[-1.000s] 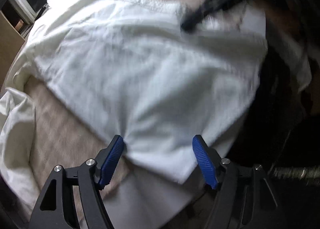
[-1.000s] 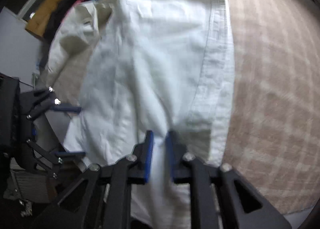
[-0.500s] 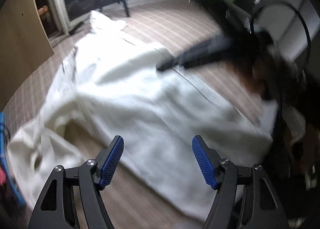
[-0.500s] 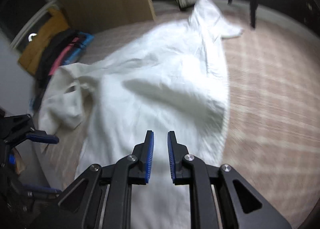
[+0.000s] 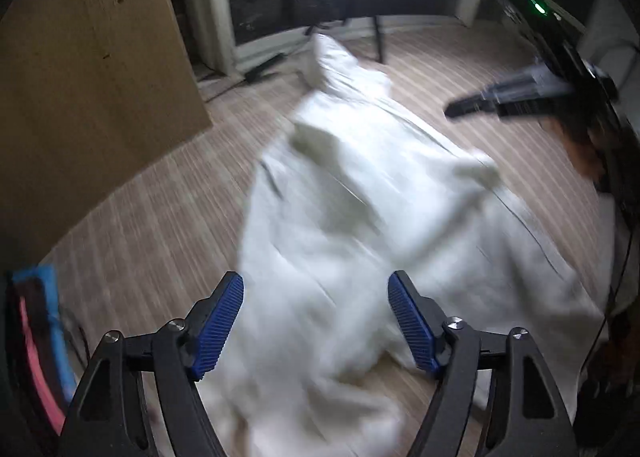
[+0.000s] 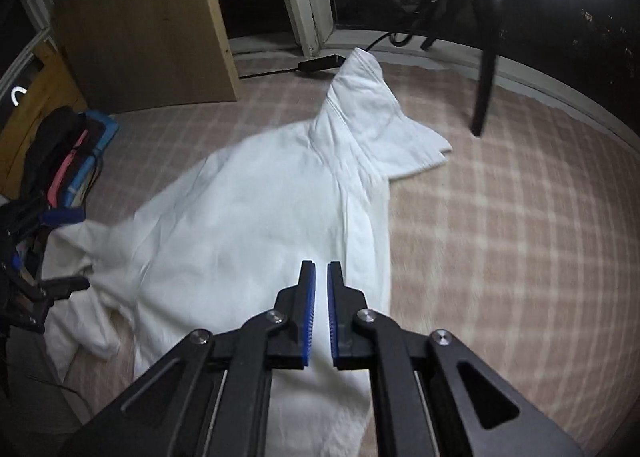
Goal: Fold clothes
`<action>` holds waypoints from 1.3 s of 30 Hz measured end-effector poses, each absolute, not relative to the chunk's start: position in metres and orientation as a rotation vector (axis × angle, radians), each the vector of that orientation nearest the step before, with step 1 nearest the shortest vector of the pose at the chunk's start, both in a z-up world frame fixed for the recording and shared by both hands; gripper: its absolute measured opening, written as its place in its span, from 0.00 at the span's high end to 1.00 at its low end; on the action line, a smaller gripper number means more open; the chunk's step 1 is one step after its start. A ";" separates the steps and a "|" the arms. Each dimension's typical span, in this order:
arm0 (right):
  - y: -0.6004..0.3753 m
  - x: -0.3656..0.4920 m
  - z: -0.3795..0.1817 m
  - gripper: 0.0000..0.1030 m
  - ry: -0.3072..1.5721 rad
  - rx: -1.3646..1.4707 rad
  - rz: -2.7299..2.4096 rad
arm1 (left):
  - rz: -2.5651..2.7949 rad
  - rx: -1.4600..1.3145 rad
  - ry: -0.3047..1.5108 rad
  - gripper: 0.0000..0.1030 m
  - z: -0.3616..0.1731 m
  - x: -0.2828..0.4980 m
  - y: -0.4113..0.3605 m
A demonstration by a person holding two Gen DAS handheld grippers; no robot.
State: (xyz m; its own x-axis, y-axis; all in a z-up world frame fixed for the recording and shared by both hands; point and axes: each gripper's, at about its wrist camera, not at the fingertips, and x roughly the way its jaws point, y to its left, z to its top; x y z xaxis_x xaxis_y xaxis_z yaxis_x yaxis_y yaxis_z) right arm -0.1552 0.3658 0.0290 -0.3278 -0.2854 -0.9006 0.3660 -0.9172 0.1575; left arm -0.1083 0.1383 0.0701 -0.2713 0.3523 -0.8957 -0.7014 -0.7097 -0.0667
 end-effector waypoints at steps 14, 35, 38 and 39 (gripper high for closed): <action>0.365 -0.196 -0.019 0.94 0.008 1.618 -2.251 | 1.897 -1.351 0.520 0.82 0.005 -0.156 0.172; 0.363 -0.175 0.016 0.93 -0.030 1.543 -2.197 | 2.133 -1.278 0.347 0.73 0.098 -0.117 0.077; 0.375 -0.143 0.043 0.93 -0.168 1.491 -2.123 | 2.148 -1.221 0.299 0.70 0.132 -0.088 0.060; 0.381 -0.134 0.053 0.92 -0.233 1.472 -2.094 | 2.157 -1.218 0.292 0.68 0.137 -0.082 0.057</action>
